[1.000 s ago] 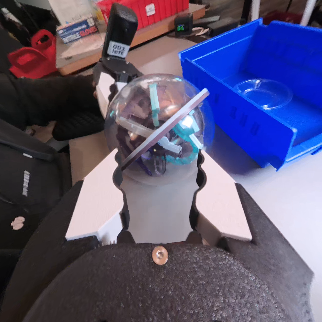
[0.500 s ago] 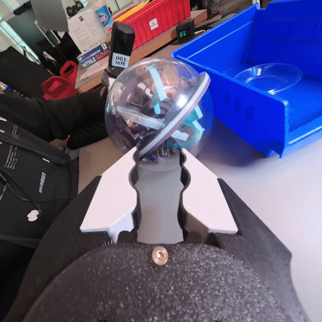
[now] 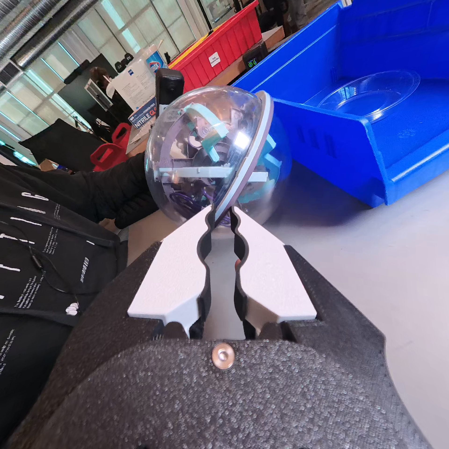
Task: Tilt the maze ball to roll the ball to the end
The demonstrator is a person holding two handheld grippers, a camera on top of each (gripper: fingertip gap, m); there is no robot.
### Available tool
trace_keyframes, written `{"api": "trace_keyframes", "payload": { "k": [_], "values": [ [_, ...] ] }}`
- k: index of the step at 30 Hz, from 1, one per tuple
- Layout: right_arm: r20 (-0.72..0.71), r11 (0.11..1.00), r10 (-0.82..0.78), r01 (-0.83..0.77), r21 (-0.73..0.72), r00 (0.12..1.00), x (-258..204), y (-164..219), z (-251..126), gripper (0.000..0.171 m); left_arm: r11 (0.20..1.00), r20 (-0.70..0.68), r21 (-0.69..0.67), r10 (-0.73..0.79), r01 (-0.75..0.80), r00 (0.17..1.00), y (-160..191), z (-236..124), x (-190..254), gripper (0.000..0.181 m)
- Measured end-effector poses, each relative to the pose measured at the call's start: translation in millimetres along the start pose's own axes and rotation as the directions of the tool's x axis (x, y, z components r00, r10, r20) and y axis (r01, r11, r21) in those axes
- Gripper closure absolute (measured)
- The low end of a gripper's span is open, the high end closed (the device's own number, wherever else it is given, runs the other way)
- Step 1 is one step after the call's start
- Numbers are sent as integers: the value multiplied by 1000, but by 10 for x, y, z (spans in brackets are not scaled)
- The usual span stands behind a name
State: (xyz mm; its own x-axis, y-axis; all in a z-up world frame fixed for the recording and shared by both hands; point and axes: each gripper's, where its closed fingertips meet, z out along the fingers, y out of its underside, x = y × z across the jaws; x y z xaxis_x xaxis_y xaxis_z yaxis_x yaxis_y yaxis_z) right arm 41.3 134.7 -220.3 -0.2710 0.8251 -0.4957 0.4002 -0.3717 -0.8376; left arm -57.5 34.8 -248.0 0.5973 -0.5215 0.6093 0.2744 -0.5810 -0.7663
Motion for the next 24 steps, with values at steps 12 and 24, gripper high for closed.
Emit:
{"api": "trace_keyframes", "payload": {
  "k": [12,24],
  "values": [
    [36,998,62,-62,-12,997,58,51,37,164,988,-5,75,-134,134,991,-111,-112,-153,138],
    [66,927,372,-374,14,926,313,129,29,165,983,-93,46,-175,180,980,-167,122,-147,158]
  ]
}}
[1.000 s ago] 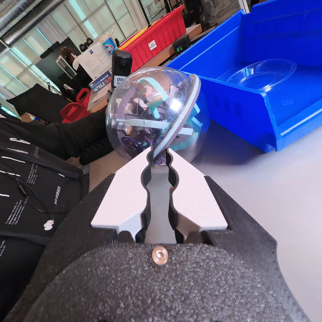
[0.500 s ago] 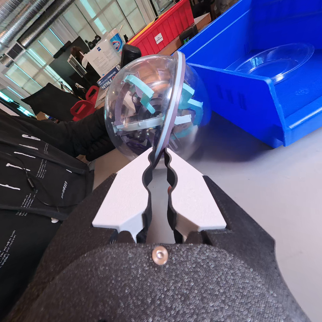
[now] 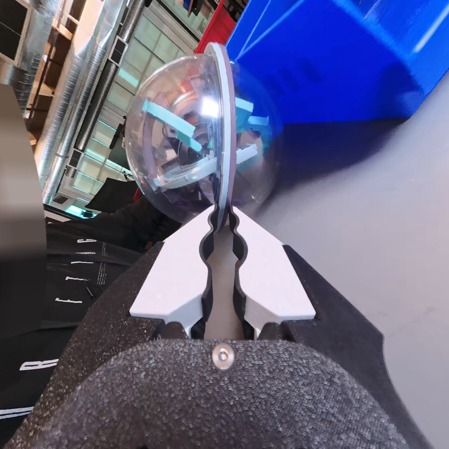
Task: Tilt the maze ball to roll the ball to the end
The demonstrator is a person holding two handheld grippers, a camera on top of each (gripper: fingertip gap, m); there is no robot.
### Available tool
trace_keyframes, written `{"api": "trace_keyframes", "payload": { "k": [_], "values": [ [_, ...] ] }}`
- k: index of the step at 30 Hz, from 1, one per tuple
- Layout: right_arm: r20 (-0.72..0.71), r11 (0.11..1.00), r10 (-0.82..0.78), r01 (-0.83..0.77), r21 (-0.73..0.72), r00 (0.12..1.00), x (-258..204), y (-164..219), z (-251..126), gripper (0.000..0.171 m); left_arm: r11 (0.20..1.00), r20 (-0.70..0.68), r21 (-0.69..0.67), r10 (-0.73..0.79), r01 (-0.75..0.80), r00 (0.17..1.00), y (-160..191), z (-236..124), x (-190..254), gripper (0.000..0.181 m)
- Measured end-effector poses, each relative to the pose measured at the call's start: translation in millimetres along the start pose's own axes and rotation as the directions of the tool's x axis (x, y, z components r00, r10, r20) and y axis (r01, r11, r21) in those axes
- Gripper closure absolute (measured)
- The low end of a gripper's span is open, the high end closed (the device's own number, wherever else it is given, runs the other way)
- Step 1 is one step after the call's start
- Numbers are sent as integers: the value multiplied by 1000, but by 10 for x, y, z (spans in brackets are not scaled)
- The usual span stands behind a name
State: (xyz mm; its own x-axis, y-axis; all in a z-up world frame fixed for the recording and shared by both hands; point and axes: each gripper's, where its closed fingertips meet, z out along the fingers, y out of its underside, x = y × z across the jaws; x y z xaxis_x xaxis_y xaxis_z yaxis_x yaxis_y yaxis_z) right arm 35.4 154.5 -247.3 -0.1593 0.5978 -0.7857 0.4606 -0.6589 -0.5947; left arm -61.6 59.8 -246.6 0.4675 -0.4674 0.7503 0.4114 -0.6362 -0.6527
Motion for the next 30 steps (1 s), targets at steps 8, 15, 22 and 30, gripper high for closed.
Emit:
{"api": "trace_keyframes", "payload": {
  "k": [8,15,22,30],
  "values": [
    [-17,998,-14,13,-62,1000,7,101,89,164,997,31,69,-34,32,999,-98,-84,-33,173],
    [-12,987,-58,55,-149,998,-49,245,157,163,993,-2,73,-96,96,995,-61,-173,77,174],
    [30,980,-88,92,-177,996,-127,296,182,162,986,-10,47,-160,161,987,58,-234,115,174],
    [36,989,-66,70,-129,997,-121,218,165,158,981,-34,51,-185,186,982,62,-249,135,175]
  ]
}}
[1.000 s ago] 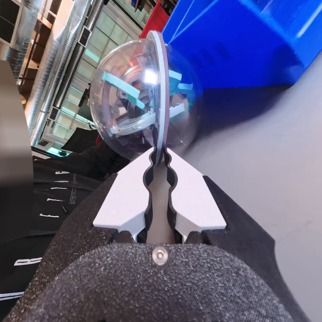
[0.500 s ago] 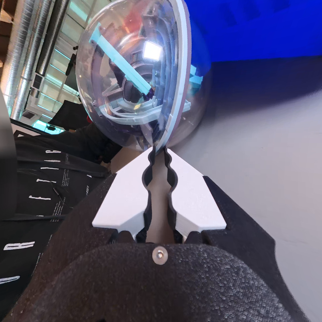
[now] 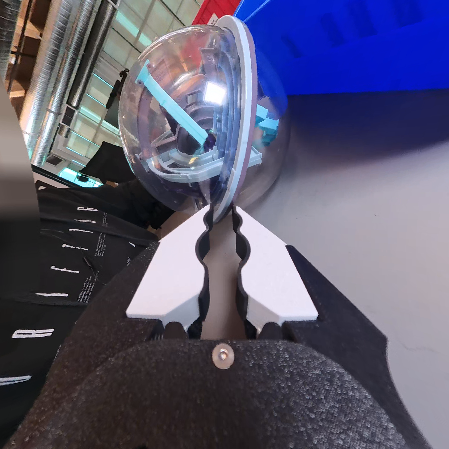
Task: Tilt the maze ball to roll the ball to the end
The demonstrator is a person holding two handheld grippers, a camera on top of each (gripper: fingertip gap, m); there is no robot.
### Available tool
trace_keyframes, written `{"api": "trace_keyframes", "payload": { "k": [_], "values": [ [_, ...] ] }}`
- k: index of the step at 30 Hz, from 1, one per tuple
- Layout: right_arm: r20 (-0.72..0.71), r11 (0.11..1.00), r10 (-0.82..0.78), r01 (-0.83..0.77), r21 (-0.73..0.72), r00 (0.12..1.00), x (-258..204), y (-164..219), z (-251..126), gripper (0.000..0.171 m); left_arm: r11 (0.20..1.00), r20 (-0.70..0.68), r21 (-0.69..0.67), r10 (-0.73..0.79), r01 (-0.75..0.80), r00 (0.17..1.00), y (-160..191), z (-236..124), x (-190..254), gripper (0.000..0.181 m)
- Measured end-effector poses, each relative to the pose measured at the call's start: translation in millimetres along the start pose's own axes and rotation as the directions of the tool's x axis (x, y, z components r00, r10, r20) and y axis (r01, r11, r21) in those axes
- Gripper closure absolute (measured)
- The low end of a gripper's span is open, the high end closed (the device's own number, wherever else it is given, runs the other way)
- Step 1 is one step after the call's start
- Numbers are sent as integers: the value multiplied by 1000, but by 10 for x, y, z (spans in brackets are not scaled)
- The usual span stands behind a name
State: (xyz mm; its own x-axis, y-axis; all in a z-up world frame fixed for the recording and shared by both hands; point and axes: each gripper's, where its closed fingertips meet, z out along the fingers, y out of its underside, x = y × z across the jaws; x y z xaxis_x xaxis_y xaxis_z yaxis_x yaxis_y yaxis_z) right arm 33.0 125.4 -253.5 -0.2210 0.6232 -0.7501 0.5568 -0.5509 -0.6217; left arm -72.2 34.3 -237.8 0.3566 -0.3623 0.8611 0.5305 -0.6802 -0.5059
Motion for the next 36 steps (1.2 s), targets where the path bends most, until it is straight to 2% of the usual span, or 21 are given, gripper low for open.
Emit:
{"api": "trace_keyframes", "payload": {
  "k": [2,15,31,36],
  "values": [
    [-17,1000,-10,10,-9,1000,15,6,22,163,1000,0,6,-7,7,1000,-6,-3,-3,175],
    [68,1000,22,-22,-2,997,-128,-4,30,163,993,-70,14,-119,120,990,-11,-57,48,175],
    [86,999,-35,38,-37,996,-233,90,58,164,992,-47,13,-122,122,991,-3,-91,-20,175],
    [81,995,-78,83,-63,994,-262,148,73,164,997,-14,4,-79,79,997,12,-100,-30,174]
  ]
}}
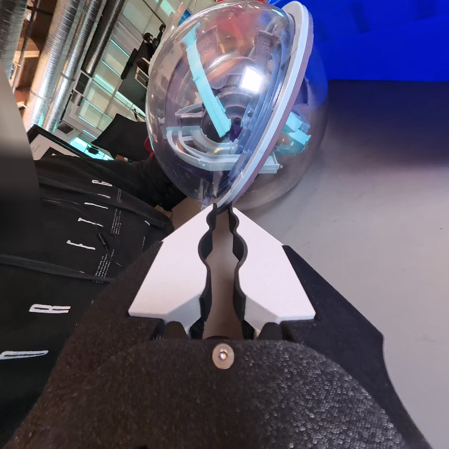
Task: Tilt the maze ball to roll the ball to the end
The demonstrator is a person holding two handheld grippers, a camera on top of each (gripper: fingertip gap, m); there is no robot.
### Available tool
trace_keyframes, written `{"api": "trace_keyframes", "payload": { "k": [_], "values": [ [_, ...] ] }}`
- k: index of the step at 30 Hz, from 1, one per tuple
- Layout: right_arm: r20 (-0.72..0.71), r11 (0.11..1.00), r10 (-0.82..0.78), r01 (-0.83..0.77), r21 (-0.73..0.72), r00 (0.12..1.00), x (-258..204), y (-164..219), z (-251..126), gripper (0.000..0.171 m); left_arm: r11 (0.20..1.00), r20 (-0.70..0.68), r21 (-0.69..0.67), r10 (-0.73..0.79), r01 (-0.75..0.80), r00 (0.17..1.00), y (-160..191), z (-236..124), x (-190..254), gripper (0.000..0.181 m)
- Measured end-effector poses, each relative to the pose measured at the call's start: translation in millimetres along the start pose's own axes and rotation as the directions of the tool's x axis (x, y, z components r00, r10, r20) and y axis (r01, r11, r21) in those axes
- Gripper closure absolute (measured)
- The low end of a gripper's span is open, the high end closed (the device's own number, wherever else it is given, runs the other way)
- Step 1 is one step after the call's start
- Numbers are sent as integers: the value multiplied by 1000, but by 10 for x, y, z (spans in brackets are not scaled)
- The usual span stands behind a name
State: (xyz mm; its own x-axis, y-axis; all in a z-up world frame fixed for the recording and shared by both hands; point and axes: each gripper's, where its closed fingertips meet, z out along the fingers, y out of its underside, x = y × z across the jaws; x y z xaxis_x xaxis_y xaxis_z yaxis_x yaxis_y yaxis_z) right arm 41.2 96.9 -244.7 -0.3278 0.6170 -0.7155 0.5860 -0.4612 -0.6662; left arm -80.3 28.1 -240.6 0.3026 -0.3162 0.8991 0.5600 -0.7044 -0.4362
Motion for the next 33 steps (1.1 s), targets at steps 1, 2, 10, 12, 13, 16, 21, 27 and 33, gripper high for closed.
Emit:
{"api": "trace_keyframes", "payload": {
  "k": [1,2,10,12,13,16,21,27,33],
  "values": [
    [-3,1000,-5,5,-4,1000,-1,9,2,164,1000,6,-4,12,-12,1000,6,-1,3,174],
    [-6,1000,-9,9,-8,1000,0,18,4,164,1000,10,-8,23,-23,1000,12,-1,7,174],
    [-17,1000,5,-5,-23,1000,33,49,4,164,994,35,-33,103,-102,994,57,7,79,174],
    [-18,1000,11,-11,-21,1000,41,46,0,164,993,39,-39,117,-115,992,71,10,91,174],
    [-18,1000,13,-14,-20,1000,45,45,-2,164,992,39,-41,122,-120,992,75,11,97,174],
    [-21,1000,17,-17,-17,1000,54,43,-4,164,989,40,-48,143,-141,989,85,13,116,174],
    [-41,1000,10,-11,-13,999,85,37,-12,163,975,53,-85,210,-205,976,135,23,130,174],
    [-66,1000,11,-12,-11,998,133,32,-26,164,962,47,-131,249,-241,967,210,45,141,174],
    [-90,999,27,-24,36,996,201,-48,-88,165,936,30,-231,281,-267,959,402,114,129,174]
  ]
}}
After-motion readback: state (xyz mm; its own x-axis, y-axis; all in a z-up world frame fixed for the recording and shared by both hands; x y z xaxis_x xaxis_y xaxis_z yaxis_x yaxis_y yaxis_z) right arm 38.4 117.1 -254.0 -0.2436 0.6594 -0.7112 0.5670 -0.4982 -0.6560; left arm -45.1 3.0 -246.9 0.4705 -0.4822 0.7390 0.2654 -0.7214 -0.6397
